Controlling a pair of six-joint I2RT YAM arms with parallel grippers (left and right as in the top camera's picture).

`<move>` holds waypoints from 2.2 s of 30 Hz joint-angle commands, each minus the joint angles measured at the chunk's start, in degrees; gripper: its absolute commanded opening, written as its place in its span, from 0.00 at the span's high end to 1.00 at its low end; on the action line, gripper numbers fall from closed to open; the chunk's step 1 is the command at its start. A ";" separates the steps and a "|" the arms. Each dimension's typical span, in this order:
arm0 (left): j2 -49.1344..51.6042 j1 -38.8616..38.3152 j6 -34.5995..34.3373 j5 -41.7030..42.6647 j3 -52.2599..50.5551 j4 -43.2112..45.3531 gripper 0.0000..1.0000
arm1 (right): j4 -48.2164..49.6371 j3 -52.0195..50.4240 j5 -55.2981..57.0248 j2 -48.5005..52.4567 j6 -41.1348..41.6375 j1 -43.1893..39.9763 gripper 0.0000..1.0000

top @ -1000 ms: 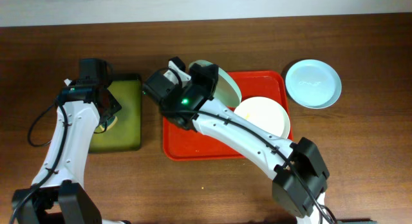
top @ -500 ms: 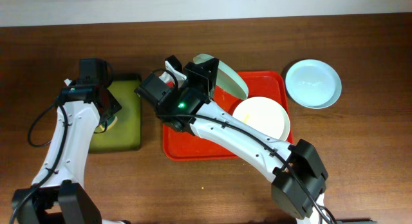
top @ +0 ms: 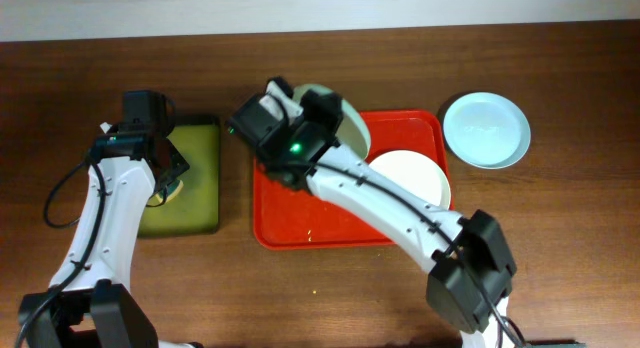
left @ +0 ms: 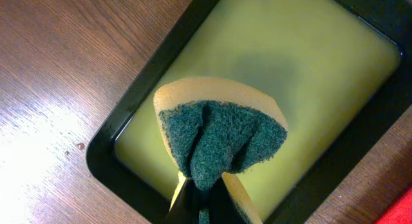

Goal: Clean dirty plates on tray and stack at the side
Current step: 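Lift the mint green plate with the right gripper onto the light blue plate, then move the right gripper to the white plate rim and grip it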

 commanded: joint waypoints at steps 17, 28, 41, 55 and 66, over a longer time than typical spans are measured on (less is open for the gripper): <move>-0.98 0.13 0.50 2.14 -0.44 0.74 1.00 | -7.98 -4.94 -90.75 -0.07 20.83 -69.26 0.96; -0.98 0.15 0.50 2.14 -0.44 0.81 1.00 | 15.28 -24.15 -84.61 0.11 27.69 -74.84 0.96; -0.98 0.15 0.50 2.14 -0.48 0.79 1.00 | 11.43 -22.16 -85.40 -13.33 30.91 -72.04 0.47; -0.98 0.15 0.50 2.84 -0.48 0.35 1.00 | -3.48 -27.91 -69.55 -18.23 26.12 -47.25 0.41; -0.98 0.13 0.50 3.19 -0.48 0.35 1.00 | 4.94 -39.43 -65.83 -15.19 25.70 -43.76 0.55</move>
